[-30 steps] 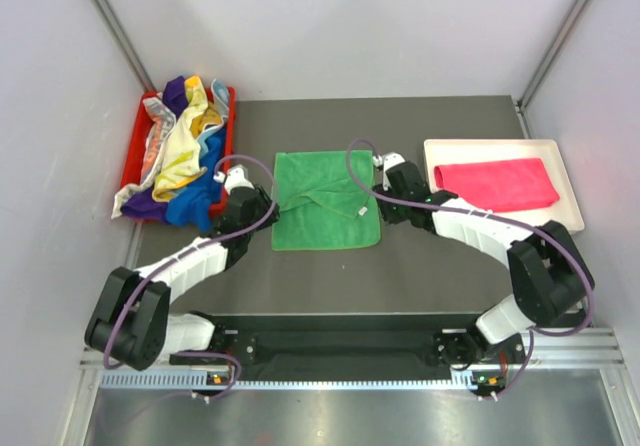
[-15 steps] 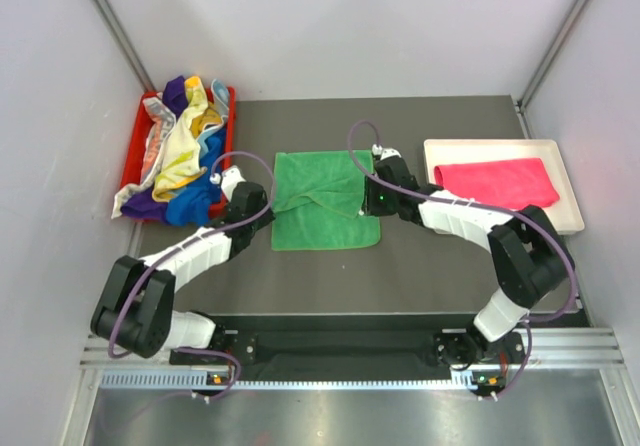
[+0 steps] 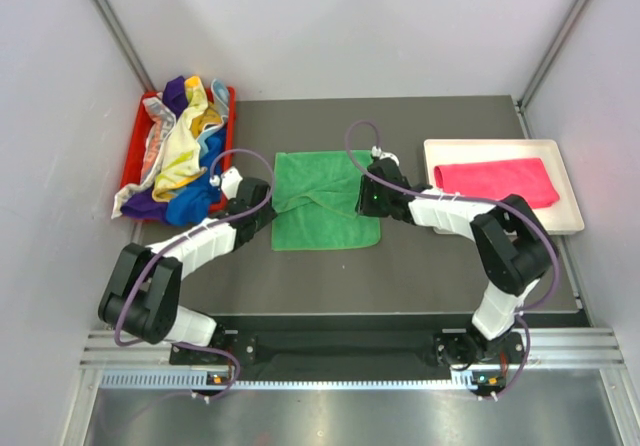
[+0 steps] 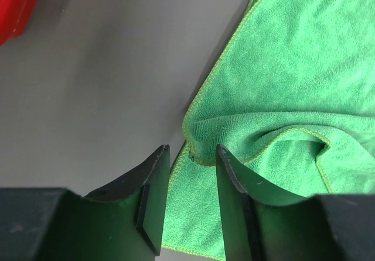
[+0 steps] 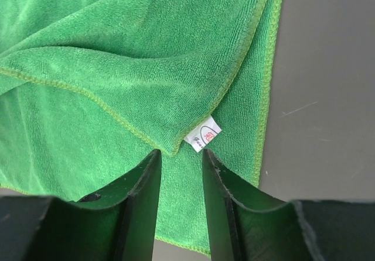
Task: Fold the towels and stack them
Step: Fold the towel
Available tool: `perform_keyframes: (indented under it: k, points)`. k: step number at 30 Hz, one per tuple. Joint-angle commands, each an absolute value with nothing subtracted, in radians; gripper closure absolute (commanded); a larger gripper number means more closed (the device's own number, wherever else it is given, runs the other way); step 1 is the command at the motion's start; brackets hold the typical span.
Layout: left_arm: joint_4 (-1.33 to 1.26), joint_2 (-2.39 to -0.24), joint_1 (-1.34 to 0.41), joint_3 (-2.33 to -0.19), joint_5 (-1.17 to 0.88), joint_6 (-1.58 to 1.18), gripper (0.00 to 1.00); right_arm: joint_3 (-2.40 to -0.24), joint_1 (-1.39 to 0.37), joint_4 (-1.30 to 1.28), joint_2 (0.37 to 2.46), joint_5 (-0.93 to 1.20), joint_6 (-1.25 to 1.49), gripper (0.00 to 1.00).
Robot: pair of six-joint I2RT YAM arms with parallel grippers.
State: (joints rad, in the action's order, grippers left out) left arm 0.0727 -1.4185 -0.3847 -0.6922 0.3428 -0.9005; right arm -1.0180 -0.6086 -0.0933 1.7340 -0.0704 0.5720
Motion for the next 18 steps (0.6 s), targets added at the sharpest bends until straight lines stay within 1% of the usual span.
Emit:
perform_keyframes:
  k: [1,6,9,14,18]
  points:
    - [0.058,-1.431,-0.377,-0.716,0.376,-0.939,0.59,-1.062,-0.632,-0.032,1.749,-0.084,0.617,0.66]
    - [0.052,-1.448,-0.371,-0.724,0.367,-0.942,0.63,-1.049,-0.644,-0.020,1.766,-0.086,0.649,0.66]
    - [0.049,-1.451,-0.370,-0.723,0.365,-0.946,0.63,-1.026,-0.650,-0.008,1.758,-0.094,0.664,0.66]
    - [0.035,-1.457,-0.370,-0.718,0.351,-0.957,0.59,-1.023,-0.653,-0.008,1.763,-0.097,0.675,0.66]
    - [0.025,-1.463,-0.370,-0.715,0.341,-0.971,0.59,-1.028,-0.657,-0.008,1.772,-0.100,0.683,0.65]
